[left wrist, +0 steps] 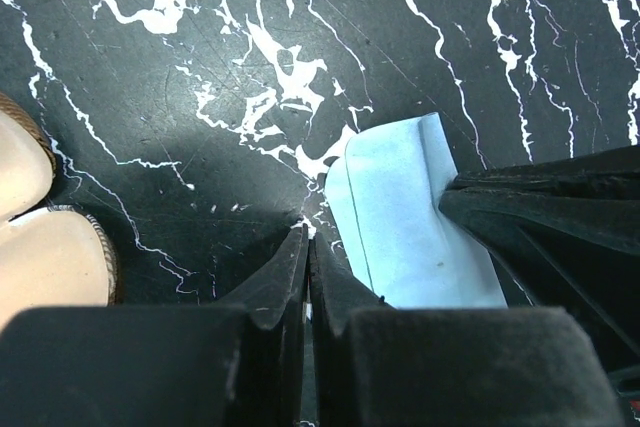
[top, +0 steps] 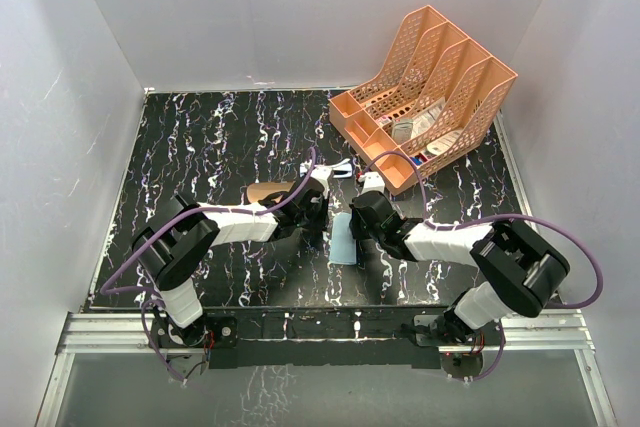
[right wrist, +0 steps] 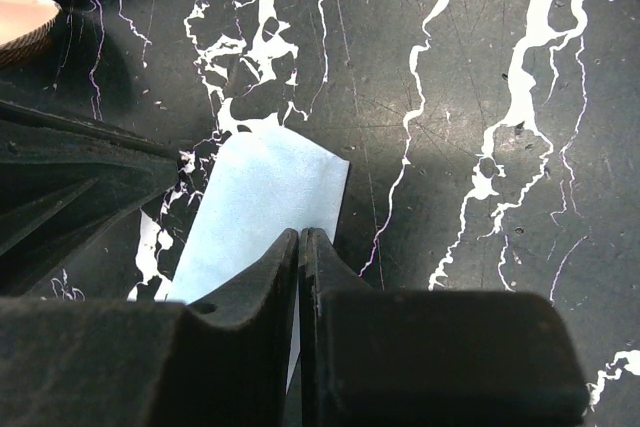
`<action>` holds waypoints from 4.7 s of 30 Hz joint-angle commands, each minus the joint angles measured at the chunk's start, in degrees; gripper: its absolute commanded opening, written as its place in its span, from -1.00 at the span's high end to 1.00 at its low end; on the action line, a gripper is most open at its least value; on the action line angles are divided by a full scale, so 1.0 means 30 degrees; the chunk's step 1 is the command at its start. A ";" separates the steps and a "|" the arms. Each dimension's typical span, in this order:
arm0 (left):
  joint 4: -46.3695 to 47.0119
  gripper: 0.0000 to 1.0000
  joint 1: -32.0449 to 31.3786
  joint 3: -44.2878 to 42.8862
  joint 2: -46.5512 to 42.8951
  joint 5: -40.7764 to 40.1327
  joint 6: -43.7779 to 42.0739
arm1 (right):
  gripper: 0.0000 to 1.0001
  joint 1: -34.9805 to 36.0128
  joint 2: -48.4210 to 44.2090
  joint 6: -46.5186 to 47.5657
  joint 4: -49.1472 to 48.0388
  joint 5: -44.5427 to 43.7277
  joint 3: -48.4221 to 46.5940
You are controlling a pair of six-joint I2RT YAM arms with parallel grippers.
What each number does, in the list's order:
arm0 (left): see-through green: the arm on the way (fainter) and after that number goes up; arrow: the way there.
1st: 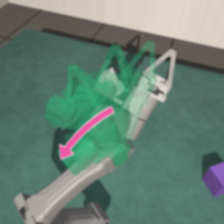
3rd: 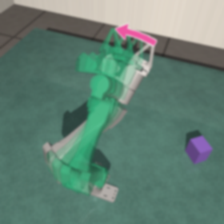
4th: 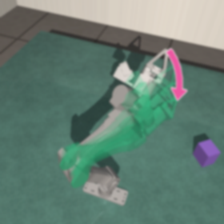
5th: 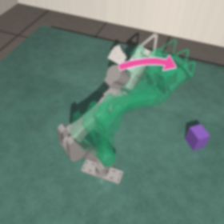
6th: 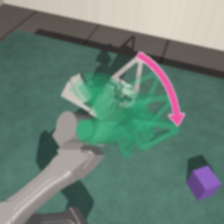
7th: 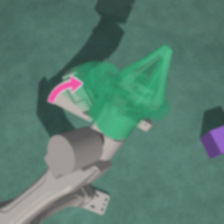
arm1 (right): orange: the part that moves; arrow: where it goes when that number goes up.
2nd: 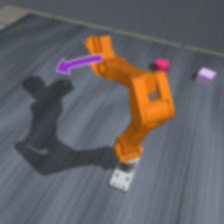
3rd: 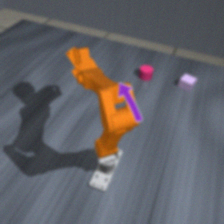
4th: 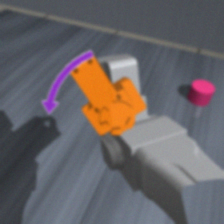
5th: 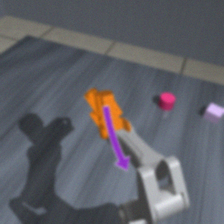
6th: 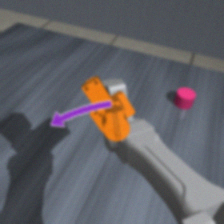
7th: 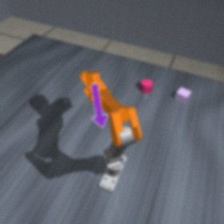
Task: Organize the sunglasses
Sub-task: Adjust the glasses cleaning cloth at the center of the board.
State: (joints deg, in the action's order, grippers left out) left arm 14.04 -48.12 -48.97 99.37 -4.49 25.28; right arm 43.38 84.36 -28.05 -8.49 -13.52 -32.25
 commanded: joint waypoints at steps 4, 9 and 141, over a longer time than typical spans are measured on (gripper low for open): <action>-0.0234 1.00 -0.0434 -0.0859 -0.0587 0.1067 -0.0121 | 0.91 -0.0075 0.0103 0.0137 -0.1241 0.0018 0.0056; -0.0345 1.00 -0.1138 -0.1488 -0.0221 0.0833 -0.0279 | 0.91 -0.0128 0.0182 0.0064 -0.1388 0.0127 0.0173; -0.1539 1.00 -0.1663 -0.3134 0.1567 -0.2822 -0.0792 | 0.95 -0.1098 0.0911 0.0665 -0.1882 0.1227 0.0289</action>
State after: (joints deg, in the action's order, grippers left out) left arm 10.22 -53.06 -56.05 104.53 -11.62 23.92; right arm 40.34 87.46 -25.78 -12.75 -10.28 -32.64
